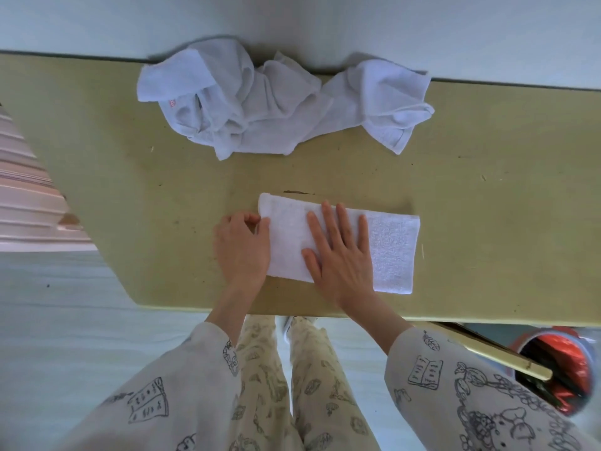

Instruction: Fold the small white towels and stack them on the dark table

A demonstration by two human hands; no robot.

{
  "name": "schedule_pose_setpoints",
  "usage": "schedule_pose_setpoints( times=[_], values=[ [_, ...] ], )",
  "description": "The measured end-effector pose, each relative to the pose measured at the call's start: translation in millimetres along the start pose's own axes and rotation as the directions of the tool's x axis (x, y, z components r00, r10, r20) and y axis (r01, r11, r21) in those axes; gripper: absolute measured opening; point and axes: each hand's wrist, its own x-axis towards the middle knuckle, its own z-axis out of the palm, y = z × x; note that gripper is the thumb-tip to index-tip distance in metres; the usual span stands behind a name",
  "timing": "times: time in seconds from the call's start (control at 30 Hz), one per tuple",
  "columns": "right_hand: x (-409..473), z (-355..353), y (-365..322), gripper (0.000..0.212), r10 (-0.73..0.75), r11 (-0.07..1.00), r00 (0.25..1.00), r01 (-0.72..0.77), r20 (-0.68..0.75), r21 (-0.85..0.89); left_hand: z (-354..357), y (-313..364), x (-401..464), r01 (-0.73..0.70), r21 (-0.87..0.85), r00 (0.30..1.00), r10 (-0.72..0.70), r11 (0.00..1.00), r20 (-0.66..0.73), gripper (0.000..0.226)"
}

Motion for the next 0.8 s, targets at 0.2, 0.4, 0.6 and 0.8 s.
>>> schedule_pose_setpoints(
  times=[0.2,0.4,0.6,0.8],
  values=[
    [0.7,-0.3,-1.5,0.057,0.011,1.000,1.000,-0.011,0.014,0.003,-8.4,8.3,1.6,0.114,-0.081,0.982,-0.101,0.990,0.159,0.039],
    [1.3,-7.1,0.2,0.055,0.036,0.995,0.999,-0.037,0.016,0.089,-20.6,15.2,4.6,-0.022,-0.042,0.981,0.029,0.999,0.190,0.014],
    [-16.1,-44.5,13.3,0.041,0.197,0.904,0.973,-0.132,-0.121,0.406,-41.9,50.8,-9.4,-0.249,-0.046,0.964,0.252,0.967,0.079,0.015],
    [-38.7,-77.2,42.9,0.019,0.662,0.222,0.703,-0.514,0.259,0.828,-0.4,76.8,-52.0,-0.437,-0.060,0.877,0.441,0.897,0.190,0.021]
  ],
)
